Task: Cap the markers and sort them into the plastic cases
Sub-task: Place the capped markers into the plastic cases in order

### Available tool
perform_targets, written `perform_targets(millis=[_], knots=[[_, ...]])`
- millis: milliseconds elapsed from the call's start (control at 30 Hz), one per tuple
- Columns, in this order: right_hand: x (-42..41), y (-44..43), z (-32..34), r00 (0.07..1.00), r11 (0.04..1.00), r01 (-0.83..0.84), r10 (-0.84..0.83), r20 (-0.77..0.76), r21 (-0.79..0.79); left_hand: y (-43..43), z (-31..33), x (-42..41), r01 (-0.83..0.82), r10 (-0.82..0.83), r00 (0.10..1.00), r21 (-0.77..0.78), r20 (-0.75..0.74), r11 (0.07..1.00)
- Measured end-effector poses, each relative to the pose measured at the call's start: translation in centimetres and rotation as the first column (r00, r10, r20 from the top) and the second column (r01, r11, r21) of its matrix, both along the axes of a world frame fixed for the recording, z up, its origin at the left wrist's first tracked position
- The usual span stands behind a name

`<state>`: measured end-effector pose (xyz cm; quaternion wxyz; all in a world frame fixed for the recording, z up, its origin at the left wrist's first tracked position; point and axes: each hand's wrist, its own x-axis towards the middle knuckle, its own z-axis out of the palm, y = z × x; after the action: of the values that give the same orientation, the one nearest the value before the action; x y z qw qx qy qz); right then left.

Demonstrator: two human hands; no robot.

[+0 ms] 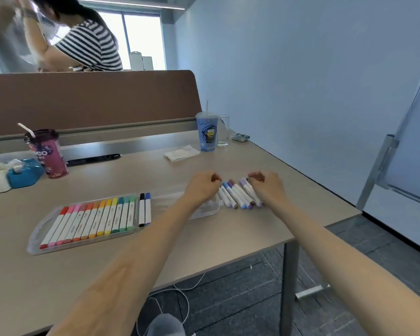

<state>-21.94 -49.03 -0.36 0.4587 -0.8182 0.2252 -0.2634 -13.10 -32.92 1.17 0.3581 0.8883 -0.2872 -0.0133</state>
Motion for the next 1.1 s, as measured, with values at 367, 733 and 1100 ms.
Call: perform_targets(millis=[367, 733, 1100], knots=[[-1.4, -7.0, -1.0, 0.864, 0.904, 0.054, -0.255, -0.435, -0.424, -5.7, 1.0, 0.8, 0.007, -0.012, 0.998, -0.075, -0.064, 0.997], [-2.0, -8.0, -0.5, 0.972, 0.993, 0.116, -0.119, -0.203, -0.026, -6.9, 2.0, 1.5, -0.026, 0.02, 0.995, -0.069, -0.094, 0.997], [-5.8, -9.1, 0.3, 0.993, 0.992, 0.099, -0.094, -0.072, 0.071, -13.1, -0.5, -0.8, 0.093, -0.093, 0.996, 0.198, -0.007, 0.976]])
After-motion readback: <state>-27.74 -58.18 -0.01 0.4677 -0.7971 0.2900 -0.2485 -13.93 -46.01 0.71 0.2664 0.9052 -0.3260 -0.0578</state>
